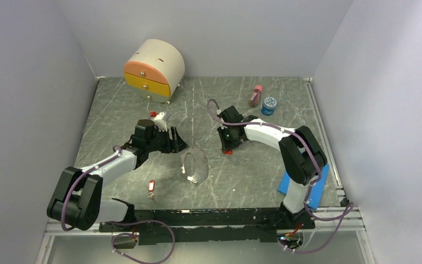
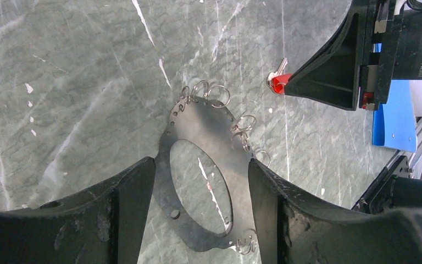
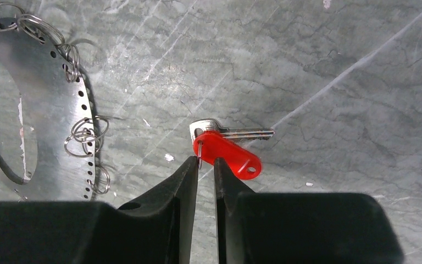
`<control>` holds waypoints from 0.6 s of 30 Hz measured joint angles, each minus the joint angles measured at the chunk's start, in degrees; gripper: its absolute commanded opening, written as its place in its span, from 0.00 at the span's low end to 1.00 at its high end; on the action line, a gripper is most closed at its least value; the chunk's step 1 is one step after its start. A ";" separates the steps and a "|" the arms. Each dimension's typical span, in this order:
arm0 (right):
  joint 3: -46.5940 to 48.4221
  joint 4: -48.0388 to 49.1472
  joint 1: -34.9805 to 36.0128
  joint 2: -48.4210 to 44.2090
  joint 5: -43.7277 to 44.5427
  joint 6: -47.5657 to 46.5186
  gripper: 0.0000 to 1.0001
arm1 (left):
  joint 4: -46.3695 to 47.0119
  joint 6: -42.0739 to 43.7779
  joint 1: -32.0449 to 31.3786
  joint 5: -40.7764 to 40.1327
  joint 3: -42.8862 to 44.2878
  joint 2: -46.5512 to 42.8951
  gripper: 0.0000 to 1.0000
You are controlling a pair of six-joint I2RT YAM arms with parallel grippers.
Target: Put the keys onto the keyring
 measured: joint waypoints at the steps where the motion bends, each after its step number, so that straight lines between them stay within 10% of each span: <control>1: 0.00 0.00 0.07 0.07 0.00 -0.04 0.17 | 0.04 0.00 -0.02 0.07 0.00 0.00 0.67; 6: 0.42 0.00 0.24 0.68 -0.17 -0.46 0.00 | 0.00 0.00 -0.02 0.13 0.00 0.00 0.66; 18: 3.96 -0.83 1.57 1.46 -2.82 -1.53 0.00 | 0.63 0.42 -0.02 0.11 -0.04 0.00 0.65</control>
